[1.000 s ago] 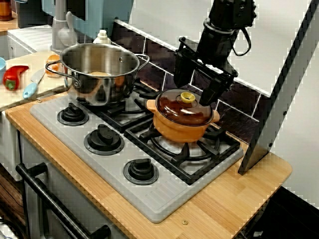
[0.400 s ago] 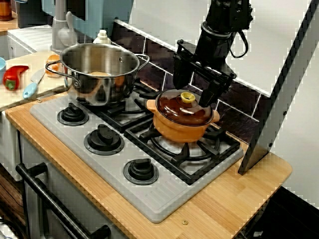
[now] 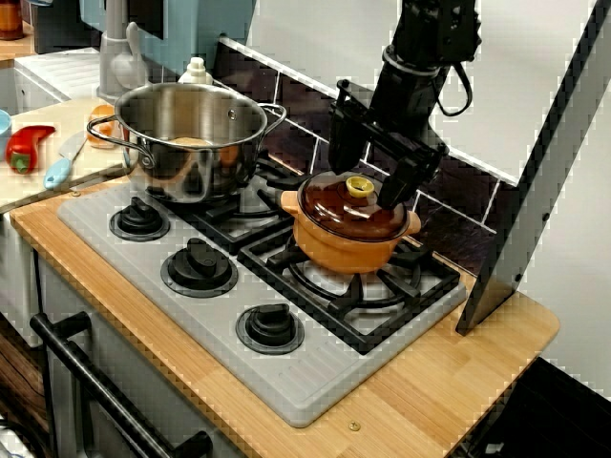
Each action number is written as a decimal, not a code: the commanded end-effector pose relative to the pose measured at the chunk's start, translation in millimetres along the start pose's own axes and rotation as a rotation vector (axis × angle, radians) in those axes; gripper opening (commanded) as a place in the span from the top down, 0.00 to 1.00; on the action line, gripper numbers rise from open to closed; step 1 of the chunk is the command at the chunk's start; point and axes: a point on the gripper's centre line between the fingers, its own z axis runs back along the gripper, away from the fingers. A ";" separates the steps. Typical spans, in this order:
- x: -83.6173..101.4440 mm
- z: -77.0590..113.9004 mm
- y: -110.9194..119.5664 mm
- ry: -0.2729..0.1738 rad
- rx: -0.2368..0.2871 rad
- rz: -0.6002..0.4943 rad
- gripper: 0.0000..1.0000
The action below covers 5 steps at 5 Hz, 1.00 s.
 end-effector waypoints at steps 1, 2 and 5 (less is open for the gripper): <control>0.8 5.8 0.8 -0.026 0.001 -0.005 0.00; 1.6 5.3 1.2 -0.023 0.003 -0.003 0.00; 3.0 13.4 5.2 -0.008 -0.022 0.003 1.00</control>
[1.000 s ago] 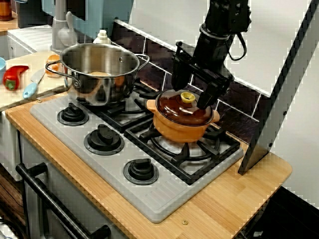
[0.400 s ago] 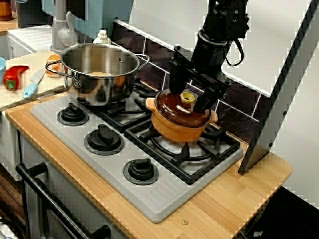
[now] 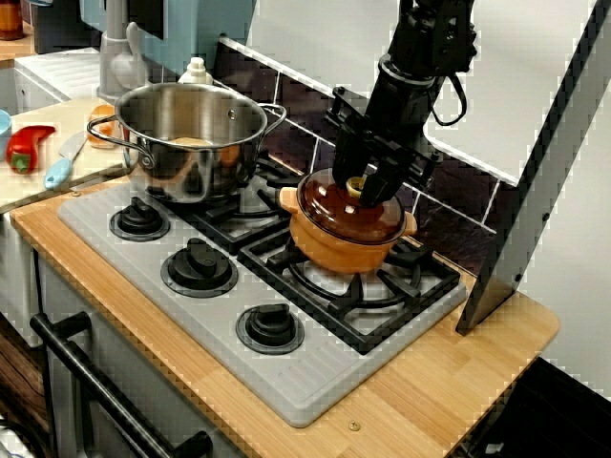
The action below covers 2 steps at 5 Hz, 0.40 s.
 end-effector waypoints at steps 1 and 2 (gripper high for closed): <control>5.3 28.4 8.0 -0.033 -0.046 0.014 1.00; 4.8 37.0 11.2 -0.036 -0.062 0.020 1.00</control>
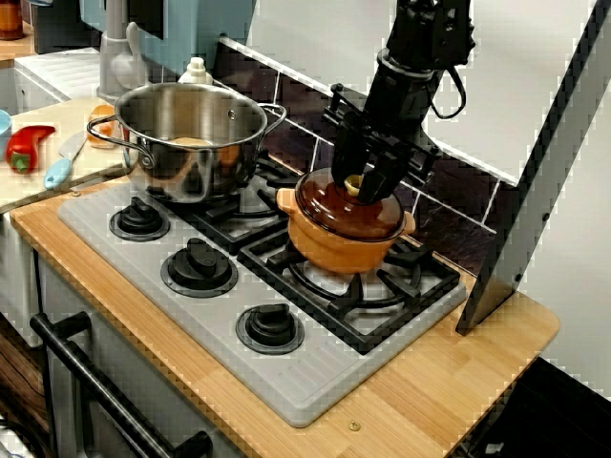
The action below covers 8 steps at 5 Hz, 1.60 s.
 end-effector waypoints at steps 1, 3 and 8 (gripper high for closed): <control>5.9 42.3 10.1 -0.083 -0.052 0.018 1.00; 5.3 62.4 17.0 -0.093 -0.081 0.028 1.00; -30.4 115.2 60.0 -0.145 -0.128 0.076 1.00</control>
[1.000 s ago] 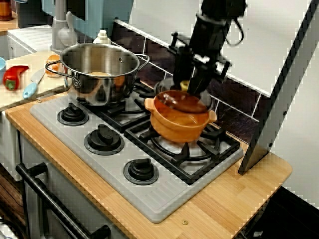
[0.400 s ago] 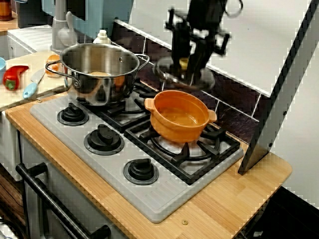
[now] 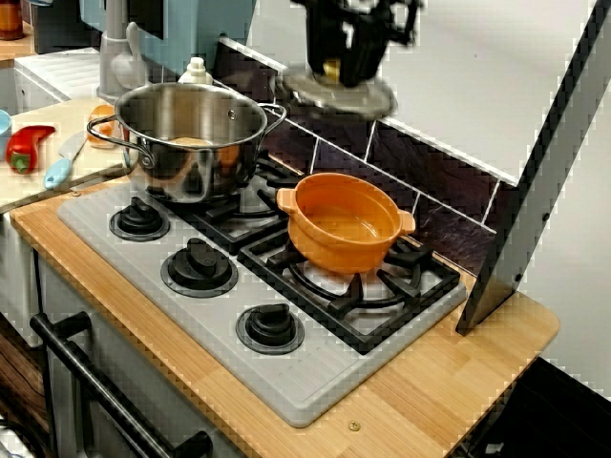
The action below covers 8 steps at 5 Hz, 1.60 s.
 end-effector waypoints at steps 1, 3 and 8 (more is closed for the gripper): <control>-18.1 36.2 32.2 -0.083 -0.015 0.031 1.00; -34.5 45.6 61.1 -0.087 -0.010 0.063 1.00; -39.3 46.9 110.1 -0.109 -0.001 0.167 1.00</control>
